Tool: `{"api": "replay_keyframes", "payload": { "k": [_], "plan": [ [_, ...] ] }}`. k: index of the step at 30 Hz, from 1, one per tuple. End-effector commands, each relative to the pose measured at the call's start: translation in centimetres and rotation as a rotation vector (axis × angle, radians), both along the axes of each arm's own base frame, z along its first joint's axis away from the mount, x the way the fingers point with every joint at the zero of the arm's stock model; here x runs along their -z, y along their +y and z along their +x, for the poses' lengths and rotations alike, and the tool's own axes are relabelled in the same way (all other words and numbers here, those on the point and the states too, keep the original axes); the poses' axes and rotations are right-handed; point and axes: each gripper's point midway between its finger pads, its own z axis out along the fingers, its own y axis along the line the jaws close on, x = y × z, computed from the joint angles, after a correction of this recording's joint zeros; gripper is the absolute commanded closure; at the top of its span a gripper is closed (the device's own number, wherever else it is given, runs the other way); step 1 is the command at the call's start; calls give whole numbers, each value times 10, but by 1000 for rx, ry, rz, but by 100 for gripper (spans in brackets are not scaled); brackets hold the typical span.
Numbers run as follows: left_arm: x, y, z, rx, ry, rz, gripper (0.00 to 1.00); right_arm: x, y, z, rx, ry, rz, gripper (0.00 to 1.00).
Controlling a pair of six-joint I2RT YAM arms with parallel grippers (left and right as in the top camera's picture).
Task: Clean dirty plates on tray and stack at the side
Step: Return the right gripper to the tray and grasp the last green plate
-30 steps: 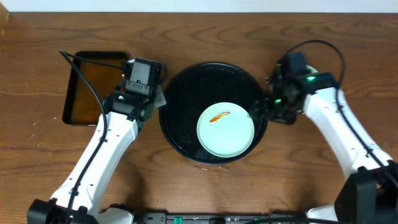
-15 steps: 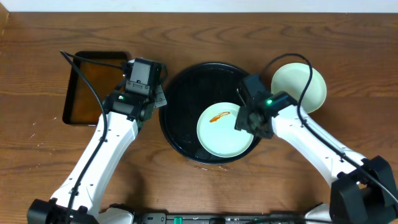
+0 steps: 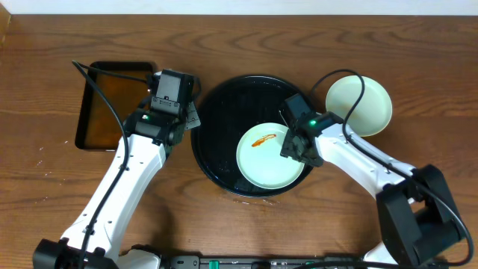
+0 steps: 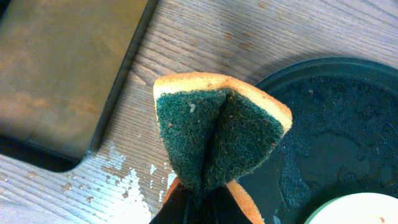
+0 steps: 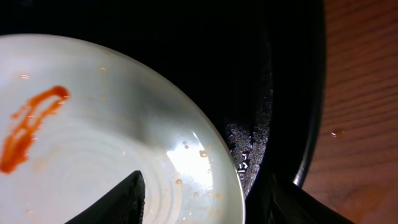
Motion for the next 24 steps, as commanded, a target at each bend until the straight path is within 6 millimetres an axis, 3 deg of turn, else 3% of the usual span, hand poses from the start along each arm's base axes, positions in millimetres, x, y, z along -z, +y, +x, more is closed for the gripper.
{"api": "replay_keyframes", "payload": {
  "k": [1, 6, 16, 21, 24],
  "plan": [
    [4, 2, -1, -19, 9, -4, 92, 10, -3, -4, -7, 34, -7, 47],
    [4, 2, -1, -19, 9, -4, 92, 11, 2, -13, -15, 79, 26, 71],
    [4, 2, -1, -19, 12, -3, 92, 13, 6, -30, -30, 144, 39, 68],
    [4, 2, -1, -19, 11, -4, 92, 13, 5, -26, -32, 119, 29, 67],
    [4, 2, -1, -19, 12, -3, 92, 13, 2, -14, -44, 75, 16, 82]
  ]
}}
